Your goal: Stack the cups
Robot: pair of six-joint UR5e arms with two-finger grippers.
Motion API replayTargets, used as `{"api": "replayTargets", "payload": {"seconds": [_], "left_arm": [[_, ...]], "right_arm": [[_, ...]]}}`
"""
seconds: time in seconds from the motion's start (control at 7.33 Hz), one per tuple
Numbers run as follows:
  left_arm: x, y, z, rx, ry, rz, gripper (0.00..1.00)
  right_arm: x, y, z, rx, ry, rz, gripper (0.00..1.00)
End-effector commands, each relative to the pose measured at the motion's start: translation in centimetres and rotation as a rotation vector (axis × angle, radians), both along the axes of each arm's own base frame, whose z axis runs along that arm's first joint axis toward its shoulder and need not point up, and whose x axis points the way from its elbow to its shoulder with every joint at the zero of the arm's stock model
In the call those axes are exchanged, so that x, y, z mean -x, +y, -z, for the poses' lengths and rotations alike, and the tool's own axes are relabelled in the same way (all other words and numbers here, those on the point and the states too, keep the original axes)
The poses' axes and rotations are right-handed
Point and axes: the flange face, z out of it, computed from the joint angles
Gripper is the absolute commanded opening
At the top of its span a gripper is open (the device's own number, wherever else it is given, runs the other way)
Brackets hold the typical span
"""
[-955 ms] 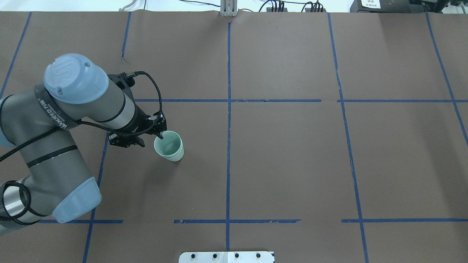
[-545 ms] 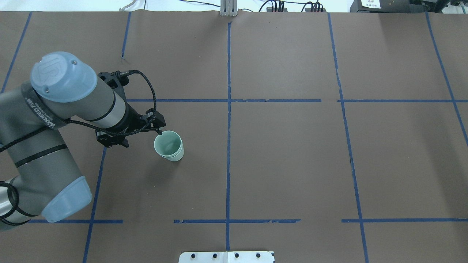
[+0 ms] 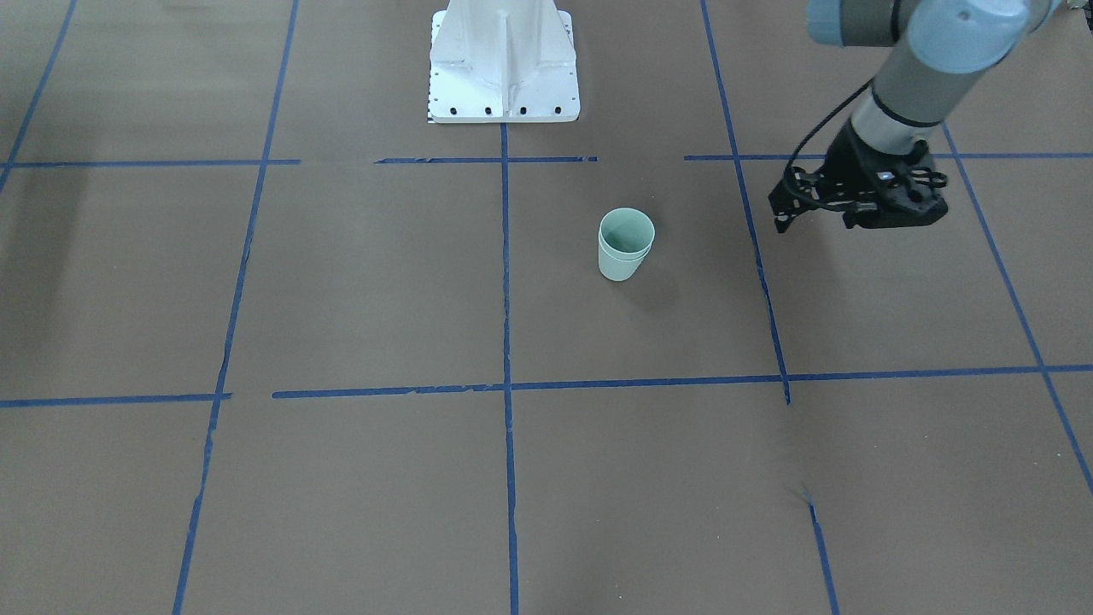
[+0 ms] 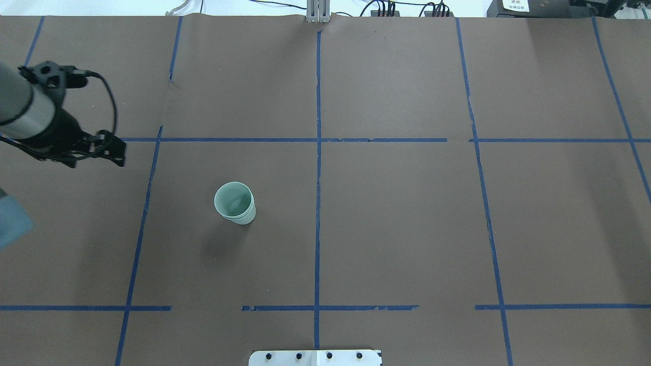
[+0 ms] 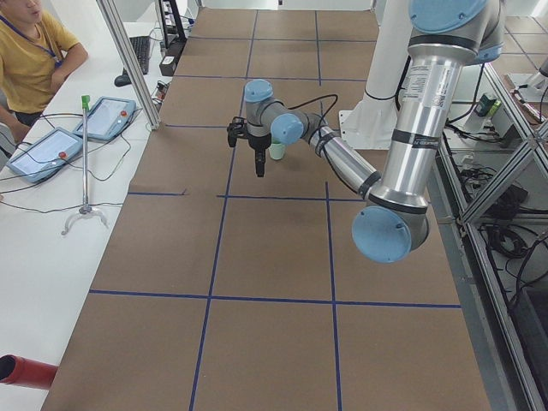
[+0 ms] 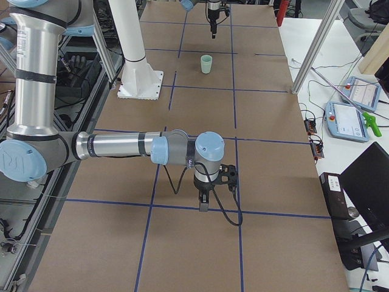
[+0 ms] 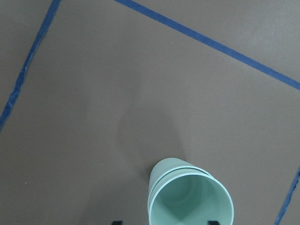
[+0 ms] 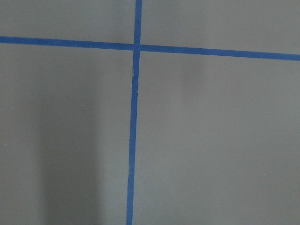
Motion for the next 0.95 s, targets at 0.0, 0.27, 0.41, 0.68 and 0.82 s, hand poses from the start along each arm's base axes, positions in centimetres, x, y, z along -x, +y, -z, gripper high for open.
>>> {"api": "replayTargets", "payload": {"seconds": [0.0, 0.27, 0.41, 0.68, 0.82], "left_arm": [[12.3, 0.6, -9.4, -0.134, -0.059, -0.158, 1.0], [20.9, 2.4, -18.1, -0.179, -0.105, -0.239, 1.0], [25.0, 3.5, -22.0, -0.151, -0.103, -0.222, 1.0], [30.3, 5.2, -25.3, -0.091, -0.105, -0.125, 1.0], [31.8, 5.9, -25.6, -0.072, -0.103, -0.087, 1.0]], "right_arm": [[0.0, 0.0, 0.0, 0.0, 0.0, 0.0, 1.0], [0.0, 0.0, 0.0, 0.0, 0.0, 0.0, 1.0], [0.1, 0.0, 0.0, 0.0, 0.0, 0.001, 1.0], [0.0, 0.1, -0.1, 0.001, 0.0, 0.0, 1.0], [0.0, 0.1, -0.1, 0.001, 0.0, 0.0, 1.0]]}}
